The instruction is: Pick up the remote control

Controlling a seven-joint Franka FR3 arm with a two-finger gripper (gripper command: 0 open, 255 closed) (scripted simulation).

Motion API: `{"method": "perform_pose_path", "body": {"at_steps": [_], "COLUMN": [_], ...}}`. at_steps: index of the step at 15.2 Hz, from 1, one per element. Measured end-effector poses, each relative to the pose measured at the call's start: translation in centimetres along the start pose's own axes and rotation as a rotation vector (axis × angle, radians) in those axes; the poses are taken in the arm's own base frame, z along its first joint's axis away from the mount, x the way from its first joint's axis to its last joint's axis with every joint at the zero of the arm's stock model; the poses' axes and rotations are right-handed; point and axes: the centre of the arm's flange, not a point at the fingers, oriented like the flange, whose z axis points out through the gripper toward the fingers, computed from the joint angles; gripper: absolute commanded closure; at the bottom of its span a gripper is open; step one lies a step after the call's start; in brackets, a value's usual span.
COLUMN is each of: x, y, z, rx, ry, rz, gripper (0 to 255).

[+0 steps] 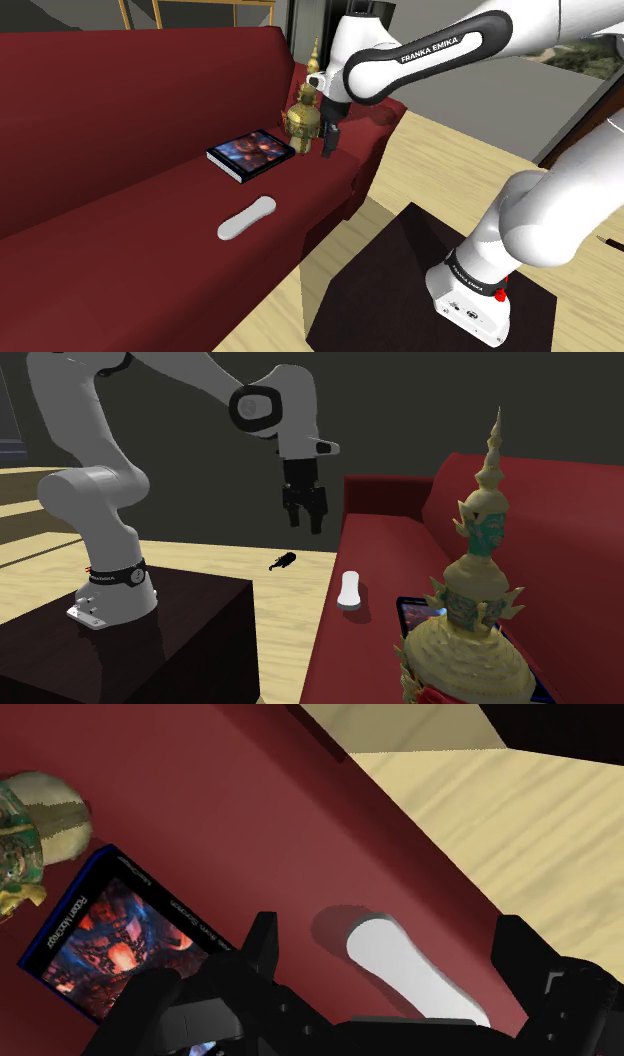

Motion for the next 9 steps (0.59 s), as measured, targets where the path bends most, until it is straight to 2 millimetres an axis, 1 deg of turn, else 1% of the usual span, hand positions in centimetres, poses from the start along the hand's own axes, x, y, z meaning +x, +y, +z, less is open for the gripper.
{"method": "perform_pose_path", "body": {"at_steps": [1,3,4,9], "x": [1.0,3.0,3.7,8.6], "y": [-0.1,-0.1,-0.2,-0.9], "z": [1.1,2.8,4.0,8.4], "rx": [0.0,0.001,0.002,0.003], "ry": [0.002,0.005,0.005,0.013], "rz": [-0.034,-0.101,-0.134,-0.302], "gripper": [0,0,0,0]}}
